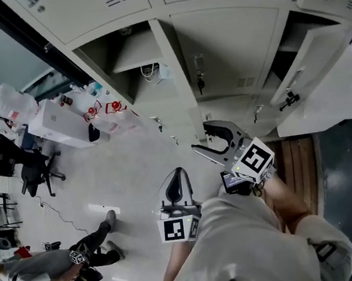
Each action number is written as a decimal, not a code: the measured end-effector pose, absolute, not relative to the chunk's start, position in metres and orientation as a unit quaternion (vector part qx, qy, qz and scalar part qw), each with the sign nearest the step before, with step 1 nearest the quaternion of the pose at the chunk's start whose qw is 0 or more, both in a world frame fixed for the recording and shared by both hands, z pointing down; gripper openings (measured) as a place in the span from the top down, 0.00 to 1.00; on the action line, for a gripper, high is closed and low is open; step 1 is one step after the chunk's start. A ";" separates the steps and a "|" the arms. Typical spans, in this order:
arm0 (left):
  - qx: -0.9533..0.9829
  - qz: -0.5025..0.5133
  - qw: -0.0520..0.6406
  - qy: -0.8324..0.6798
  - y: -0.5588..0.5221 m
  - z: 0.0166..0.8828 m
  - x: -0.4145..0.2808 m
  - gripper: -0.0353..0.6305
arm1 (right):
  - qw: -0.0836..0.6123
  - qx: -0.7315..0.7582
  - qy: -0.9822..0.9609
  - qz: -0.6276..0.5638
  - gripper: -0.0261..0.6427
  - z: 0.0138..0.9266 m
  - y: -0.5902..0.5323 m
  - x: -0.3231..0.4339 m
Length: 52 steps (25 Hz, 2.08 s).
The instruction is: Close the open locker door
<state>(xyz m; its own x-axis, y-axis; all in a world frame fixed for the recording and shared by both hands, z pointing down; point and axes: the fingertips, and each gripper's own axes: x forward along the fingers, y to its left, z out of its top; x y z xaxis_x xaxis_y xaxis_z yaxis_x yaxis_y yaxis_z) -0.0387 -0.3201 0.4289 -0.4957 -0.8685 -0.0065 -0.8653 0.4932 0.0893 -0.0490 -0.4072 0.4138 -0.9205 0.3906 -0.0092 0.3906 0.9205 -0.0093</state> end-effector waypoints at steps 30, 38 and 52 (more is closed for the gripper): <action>0.398 -0.058 0.038 -0.915 -0.277 0.446 -0.077 0.93 | -0.017 0.320 0.947 0.001 0.63 0.412 -0.328 -0.120; 0.401 -0.069 0.036 -0.913 -0.271 0.448 -0.103 0.93 | -0.024 0.302 0.953 -0.001 0.63 0.414 -0.320 -0.139; 0.430 -0.093 0.035 -0.897 -0.266 0.446 -0.194 0.93 | -0.031 0.254 0.967 -0.003 0.64 0.412 -0.302 -0.216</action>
<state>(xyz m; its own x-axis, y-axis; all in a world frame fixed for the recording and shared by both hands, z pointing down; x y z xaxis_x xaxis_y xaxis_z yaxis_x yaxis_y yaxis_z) -0.1936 -0.2659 0.4460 -0.6272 -0.7787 -0.0175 -0.7658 0.6124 0.1961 -0.2164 -0.3023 0.4122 -0.8690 0.4913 0.0591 0.4909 0.8710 -0.0222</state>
